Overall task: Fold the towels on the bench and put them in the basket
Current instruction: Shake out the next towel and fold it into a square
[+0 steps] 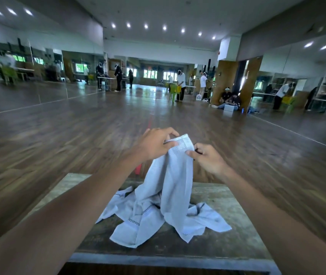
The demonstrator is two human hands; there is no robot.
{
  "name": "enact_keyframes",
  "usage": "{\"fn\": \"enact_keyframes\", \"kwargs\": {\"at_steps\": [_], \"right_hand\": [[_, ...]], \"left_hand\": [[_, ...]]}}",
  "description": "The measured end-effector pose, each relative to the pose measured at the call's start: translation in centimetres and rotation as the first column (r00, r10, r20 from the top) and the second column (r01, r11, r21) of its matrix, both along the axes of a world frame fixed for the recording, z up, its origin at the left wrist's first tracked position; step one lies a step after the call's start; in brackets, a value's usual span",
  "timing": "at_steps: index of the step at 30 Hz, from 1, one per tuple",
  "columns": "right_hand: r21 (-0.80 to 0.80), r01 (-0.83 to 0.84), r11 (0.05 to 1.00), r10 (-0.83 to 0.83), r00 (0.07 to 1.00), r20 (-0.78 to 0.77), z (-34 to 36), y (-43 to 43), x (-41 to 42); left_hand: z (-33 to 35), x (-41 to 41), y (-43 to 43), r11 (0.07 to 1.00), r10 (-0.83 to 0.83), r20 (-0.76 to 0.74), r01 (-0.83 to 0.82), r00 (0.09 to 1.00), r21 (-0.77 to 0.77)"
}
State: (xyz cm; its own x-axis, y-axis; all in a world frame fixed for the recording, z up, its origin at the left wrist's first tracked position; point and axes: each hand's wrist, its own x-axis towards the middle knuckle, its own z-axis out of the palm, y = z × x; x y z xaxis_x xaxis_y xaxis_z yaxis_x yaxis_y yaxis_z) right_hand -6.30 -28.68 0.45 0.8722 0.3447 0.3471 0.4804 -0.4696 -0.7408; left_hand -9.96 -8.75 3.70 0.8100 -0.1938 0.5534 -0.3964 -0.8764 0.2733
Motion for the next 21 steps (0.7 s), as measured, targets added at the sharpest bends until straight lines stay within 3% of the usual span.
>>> {"fn": "enact_keyframes", "kwargs": {"at_steps": [6, 13, 18, 21], "right_hand": [[0.030, -0.076, 0.997, 0.076, 0.997, 0.015, 1.1, -0.1, -0.8], [-0.093, -0.142, 0.986, 0.120, 0.969, -0.214, -1.4, -1.9, -1.5], [-0.264, -0.035, 0.964, -0.004, 0.989, -0.147, 0.4, -5.1, 0.6], [-0.334, 0.084, 0.939, -0.085, 0.996, 0.010, 3.4, -6.7, 2.2]], "left_hand": [[0.3, -0.3, -0.1, 0.980, -0.067, 0.031, 0.072, 0.997, -0.187], [3.1, -1.5, 0.6, 0.941, -0.098, 0.041, 0.106, 0.994, -0.323], [5.3, -1.8, 3.6, 0.886, 0.040, 0.077, 0.001, 0.996, -0.464], [6.9, -1.9, 5.6, 0.833, 0.142, 0.059, -0.087, 0.988, -0.546]]}}
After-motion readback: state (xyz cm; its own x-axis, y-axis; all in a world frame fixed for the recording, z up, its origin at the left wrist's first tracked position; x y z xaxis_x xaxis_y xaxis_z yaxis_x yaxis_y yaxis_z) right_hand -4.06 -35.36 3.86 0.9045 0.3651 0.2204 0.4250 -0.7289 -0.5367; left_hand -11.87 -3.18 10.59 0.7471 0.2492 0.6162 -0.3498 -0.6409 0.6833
